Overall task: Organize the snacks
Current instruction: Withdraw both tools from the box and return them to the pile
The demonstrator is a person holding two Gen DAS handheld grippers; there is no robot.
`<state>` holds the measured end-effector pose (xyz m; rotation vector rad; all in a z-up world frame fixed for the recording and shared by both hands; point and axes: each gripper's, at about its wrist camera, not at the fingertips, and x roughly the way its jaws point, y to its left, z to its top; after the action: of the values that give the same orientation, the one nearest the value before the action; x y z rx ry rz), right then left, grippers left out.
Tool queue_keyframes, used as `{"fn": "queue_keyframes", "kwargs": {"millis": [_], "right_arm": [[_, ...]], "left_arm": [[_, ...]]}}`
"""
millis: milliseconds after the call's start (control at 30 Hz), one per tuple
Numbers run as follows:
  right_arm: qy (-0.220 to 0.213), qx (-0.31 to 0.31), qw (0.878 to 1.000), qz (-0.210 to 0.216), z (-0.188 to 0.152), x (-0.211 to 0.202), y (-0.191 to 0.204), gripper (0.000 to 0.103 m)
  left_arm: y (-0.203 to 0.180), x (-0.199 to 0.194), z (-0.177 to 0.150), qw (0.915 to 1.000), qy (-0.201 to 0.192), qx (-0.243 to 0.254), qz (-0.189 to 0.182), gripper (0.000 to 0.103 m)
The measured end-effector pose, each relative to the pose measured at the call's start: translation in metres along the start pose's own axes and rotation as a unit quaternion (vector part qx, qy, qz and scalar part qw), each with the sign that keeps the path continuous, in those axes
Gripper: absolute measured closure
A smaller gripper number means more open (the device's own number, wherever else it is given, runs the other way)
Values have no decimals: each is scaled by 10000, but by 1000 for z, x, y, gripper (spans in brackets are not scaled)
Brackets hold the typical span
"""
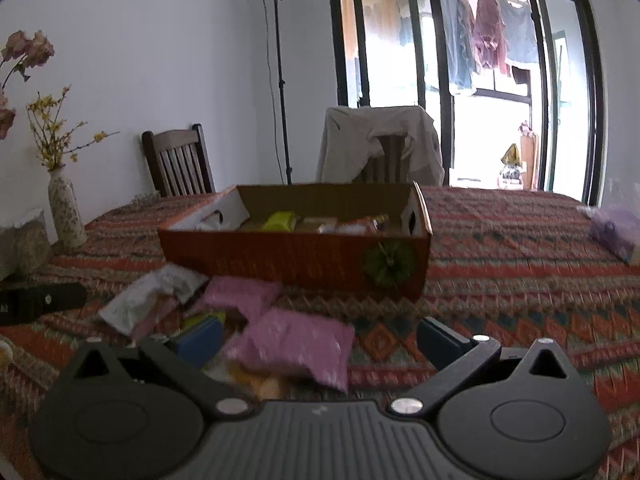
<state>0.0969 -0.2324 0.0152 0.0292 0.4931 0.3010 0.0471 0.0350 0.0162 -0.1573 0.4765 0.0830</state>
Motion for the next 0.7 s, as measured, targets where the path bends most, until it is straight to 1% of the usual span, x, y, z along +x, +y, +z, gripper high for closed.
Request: {"fn": "queue_keyframes", "kwargs": {"millis": [167,300,400,533,600,700], "right_arm": [[175,-3,9998,-6,-17,-5,-3,0],[309,-6,9995,-24,-24,-1,-4,0],[346,-13,9994,-25,-25,2,-4,0],[402,-12,9992,-14,-26,5,-2,0],[435,-10,9991,-11,-26,7,-2,0],[459,-17,9989,-13,-27,8,-1,0]], "left_arm": [[-2,2,-21,9995,285,136,-78,0],[-4,12,-31,9982,533,274,48,0],[-8,17,-34,9971,623,401,172,0],[-14,24,-38,9954,732,611,110,0],[-19,29,-41,9940,809,735,105,3],[-22,32,-40,9937,776,801,64,20]]}}
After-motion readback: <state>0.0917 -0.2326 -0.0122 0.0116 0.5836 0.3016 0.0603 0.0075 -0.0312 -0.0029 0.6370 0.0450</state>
